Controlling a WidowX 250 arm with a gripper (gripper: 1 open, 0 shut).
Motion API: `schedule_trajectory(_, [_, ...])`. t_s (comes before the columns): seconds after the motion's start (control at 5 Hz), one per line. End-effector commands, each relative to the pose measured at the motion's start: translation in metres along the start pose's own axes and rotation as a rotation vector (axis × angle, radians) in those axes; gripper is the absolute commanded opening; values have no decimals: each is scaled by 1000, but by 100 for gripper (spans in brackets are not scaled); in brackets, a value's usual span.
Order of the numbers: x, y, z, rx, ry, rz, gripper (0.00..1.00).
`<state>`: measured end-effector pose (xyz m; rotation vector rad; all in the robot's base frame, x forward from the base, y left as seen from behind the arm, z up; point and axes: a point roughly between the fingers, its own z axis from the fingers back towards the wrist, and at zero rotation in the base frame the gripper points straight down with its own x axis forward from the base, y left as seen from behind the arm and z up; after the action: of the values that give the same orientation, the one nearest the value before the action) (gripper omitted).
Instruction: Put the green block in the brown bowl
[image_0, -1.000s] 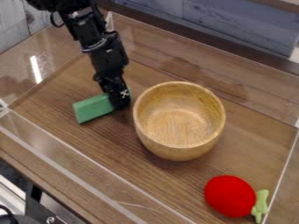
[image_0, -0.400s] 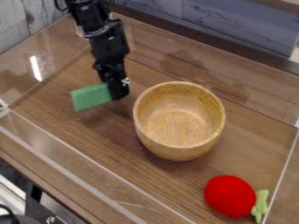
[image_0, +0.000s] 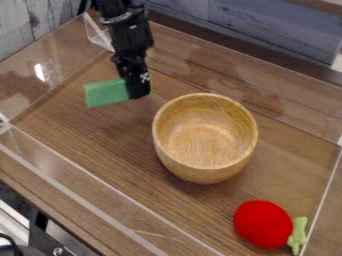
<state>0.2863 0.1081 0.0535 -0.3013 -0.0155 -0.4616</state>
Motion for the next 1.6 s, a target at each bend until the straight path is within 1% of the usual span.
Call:
schedule_trajectory(0.0, [-8, 16, 14, 29, -1, -76, 0])
schedule_trajectory(0.2, [-18, 22, 10, 13, 20, -144, 0])
schedule_trajectory(0.6, [-5, 23, 5, 24, -24, 13, 0])
schedule_trajectory(0.8, [-3, 15, -1, 17, -12, -19, 0])
schedule_trajectory(1.0, [4, 4, 12, 40, -28, -23, 0])
schedule_trajectory(1.2, [9, -9, 17, 63, -47, -23, 0])
schedule_trajectory(1.4, [16, -29, 12, 70, -64, -34, 0])
